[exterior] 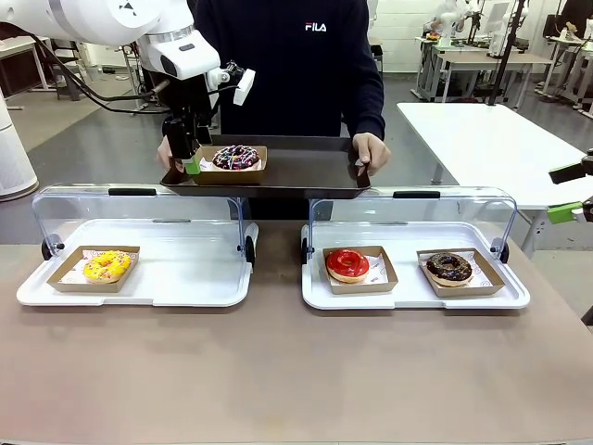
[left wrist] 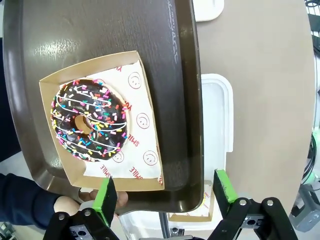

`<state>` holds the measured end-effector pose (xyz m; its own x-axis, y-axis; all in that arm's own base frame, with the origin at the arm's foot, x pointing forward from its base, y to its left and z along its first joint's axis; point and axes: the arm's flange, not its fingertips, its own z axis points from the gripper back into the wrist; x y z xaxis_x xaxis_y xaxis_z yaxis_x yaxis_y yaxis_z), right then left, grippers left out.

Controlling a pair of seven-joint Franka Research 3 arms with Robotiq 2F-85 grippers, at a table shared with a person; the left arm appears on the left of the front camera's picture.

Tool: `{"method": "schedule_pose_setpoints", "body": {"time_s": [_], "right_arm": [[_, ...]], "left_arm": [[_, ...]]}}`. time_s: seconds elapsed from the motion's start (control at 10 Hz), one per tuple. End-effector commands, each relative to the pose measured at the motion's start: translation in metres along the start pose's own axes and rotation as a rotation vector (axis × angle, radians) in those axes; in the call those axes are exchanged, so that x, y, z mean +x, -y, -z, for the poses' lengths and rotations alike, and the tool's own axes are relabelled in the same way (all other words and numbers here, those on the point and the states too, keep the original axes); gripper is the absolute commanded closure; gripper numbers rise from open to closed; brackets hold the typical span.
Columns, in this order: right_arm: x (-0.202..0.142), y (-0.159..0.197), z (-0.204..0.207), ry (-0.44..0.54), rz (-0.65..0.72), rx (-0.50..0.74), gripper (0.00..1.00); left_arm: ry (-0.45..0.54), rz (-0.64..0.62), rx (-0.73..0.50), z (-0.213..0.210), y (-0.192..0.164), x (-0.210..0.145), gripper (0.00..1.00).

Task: Provide the desired donut to the person.
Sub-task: Pick up and lift the Paper togo box containing the Donut pointed at by the person.

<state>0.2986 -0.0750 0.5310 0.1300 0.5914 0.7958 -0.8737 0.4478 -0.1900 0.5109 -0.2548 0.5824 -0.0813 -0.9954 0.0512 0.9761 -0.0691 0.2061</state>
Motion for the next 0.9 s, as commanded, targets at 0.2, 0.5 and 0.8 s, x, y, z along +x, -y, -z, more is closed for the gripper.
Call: {"method": "schedule_pose_setpoints", "body": {"time_s": [0.2,0.5,0.8], "right_arm": [[0.000,0.002,0.002,0.027,-0.002,0.010,0.00],[0.000,0.002,0.002,0.027,-0.002,0.010,0.00],[0.000,0.002,0.002,0.027,-0.002,0.010,0.00]], "left_arm": [[0.016,0.004,0.074,-0.031,0.035,-0.028,0.00],[0.295,-0.149,0.102,-0.038,0.107,-0.123,0.00],[0.572,-0.292,0.171,-0.004,0.172,-0.190,0.00]]}}
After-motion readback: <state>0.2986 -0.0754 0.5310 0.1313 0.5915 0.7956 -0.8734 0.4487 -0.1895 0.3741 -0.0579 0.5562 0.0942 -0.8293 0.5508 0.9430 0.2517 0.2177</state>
